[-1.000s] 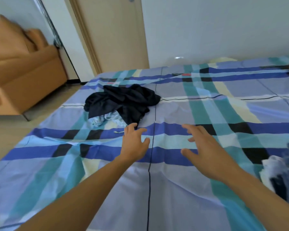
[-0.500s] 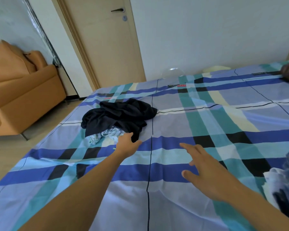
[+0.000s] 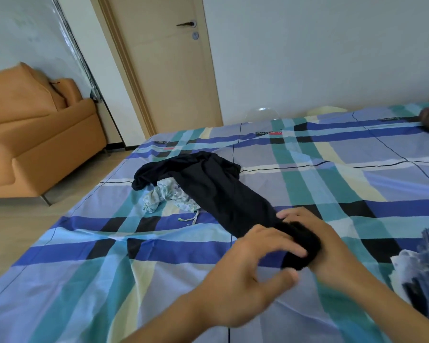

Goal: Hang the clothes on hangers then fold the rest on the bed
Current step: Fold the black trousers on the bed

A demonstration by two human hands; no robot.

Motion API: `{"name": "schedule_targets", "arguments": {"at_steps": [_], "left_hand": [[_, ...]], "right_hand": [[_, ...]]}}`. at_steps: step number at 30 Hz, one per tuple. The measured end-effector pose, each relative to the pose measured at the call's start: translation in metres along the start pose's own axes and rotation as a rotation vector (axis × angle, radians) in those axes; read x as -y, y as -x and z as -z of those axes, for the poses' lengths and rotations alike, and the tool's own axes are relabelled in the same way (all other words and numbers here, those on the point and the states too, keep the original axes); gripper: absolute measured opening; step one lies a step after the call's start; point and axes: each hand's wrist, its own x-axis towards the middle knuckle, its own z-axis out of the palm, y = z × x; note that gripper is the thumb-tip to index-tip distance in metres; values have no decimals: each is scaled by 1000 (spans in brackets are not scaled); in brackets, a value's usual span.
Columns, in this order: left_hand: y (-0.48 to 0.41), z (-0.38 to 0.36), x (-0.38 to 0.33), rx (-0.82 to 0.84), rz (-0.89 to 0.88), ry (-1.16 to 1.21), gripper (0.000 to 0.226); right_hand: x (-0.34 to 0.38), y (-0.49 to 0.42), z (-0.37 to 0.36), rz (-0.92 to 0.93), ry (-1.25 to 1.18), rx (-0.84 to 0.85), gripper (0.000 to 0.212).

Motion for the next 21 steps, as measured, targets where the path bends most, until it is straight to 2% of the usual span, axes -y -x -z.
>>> {"name": "schedule_targets", "arguments": {"at_steps": [2, 4, 5, 7, 9, 11, 12, 14, 15, 17, 19, 21], "left_hand": [[2, 3, 20, -203, 228, 121, 32], [5, 12, 42, -364, 641, 344, 64], [9, 15, 52, -344, 813, 513, 78], [17, 16, 68, -271, 965, 878, 83], [23, 12, 76, -343, 933, 996, 54], [21, 13, 71, -434, 841, 869, 21], [20, 17, 68, -435, 790, 815, 12], [15, 28, 58, -344, 747, 751, 19], [15, 33, 49, -262, 709, 716, 18], [20, 34, 30, -28, 606, 614, 19], [26, 26, 14, 241, 532, 468, 21], [33, 14, 14, 451, 500, 290, 19]], "right_hand": [[0, 2, -3, 90, 91, 72, 17], [-1, 7, -8, 56, 253, 173, 36], [-5, 9, -10, -14, 353, 248, 37], [-16, 13, -17, -124, 456, 409, 15], [-7, 24, -25, -254, 408, 506, 18], [-2, 36, -27, -409, 251, 464, 17], [-3, 38, -26, -431, 210, 382, 15], [-4, 31, -21, -403, 124, 123, 14], [-5, 26, -17, -380, 86, -35, 16], [-3, 18, -8, -361, -15, -242, 27], [0, 17, -4, -387, -118, -231, 45], [1, 21, -12, -458, -126, -86, 56]]}}
